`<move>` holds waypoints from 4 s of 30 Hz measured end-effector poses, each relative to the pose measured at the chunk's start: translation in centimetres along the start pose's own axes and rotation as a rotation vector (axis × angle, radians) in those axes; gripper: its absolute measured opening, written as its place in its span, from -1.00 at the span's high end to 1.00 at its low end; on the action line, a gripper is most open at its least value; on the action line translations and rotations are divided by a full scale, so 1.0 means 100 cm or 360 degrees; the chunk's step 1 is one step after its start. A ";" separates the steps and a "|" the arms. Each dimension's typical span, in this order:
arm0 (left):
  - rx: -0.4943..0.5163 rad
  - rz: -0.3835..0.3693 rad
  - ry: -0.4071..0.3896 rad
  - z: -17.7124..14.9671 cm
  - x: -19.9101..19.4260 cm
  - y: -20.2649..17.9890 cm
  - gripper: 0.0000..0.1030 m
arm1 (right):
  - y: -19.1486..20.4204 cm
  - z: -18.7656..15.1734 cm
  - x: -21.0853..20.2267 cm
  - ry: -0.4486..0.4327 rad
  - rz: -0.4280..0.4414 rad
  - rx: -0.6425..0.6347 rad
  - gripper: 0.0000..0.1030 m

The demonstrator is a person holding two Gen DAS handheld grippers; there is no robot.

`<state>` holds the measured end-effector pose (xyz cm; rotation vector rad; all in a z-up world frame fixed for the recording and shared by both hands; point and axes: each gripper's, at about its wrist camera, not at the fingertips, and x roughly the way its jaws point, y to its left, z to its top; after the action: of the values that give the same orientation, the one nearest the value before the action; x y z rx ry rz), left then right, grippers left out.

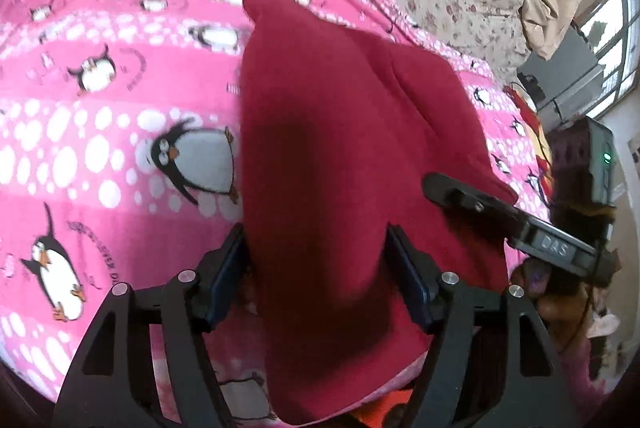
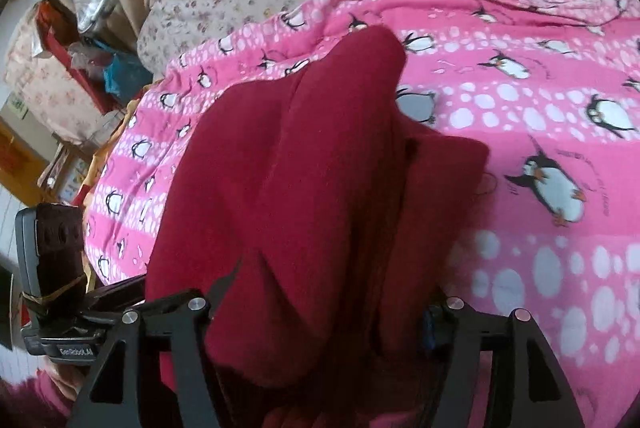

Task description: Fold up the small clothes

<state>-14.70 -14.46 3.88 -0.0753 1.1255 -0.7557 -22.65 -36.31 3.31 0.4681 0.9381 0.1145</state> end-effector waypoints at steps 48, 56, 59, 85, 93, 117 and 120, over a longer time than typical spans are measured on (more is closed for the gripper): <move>0.0434 0.0643 -0.0599 -0.056 -0.082 -0.065 -0.37 | 0.071 -0.054 -0.088 -0.0355 -0.0343 -0.0242 -0.50; 0.0336 0.0645 -0.0608 -0.055 -0.092 -0.048 -0.37 | 0.078 -0.054 -0.093 -0.0384 -0.0409 -0.0270 -0.50; 0.0281 0.0660 -0.0629 -0.053 -0.097 -0.040 -0.37 | 0.071 -0.052 -0.105 -0.0462 -0.0515 -0.0254 -0.52; 0.0214 0.0643 -0.0480 -0.049 -0.073 -0.029 -0.37 | 0.075 -0.052 -0.084 -0.0366 -0.0499 -0.0267 -0.58; 0.0214 0.0656 -0.0470 -0.049 -0.070 -0.029 -0.37 | 0.077 -0.055 -0.078 -0.0340 -0.0491 -0.0270 -0.58; 0.0248 0.0648 -0.0500 -0.005 -0.064 -0.027 -0.37 | 0.091 -0.019 -0.066 -0.0391 -0.0466 -0.0263 -0.64; 0.0253 0.0654 -0.0490 -0.002 -0.061 -0.026 -0.37 | 0.090 -0.018 -0.062 -0.0373 -0.0472 -0.0269 -0.64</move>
<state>-17.48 -12.85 9.64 0.1655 0.7504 -0.4433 -26.86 -29.47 10.97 0.1775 0.7507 -0.1276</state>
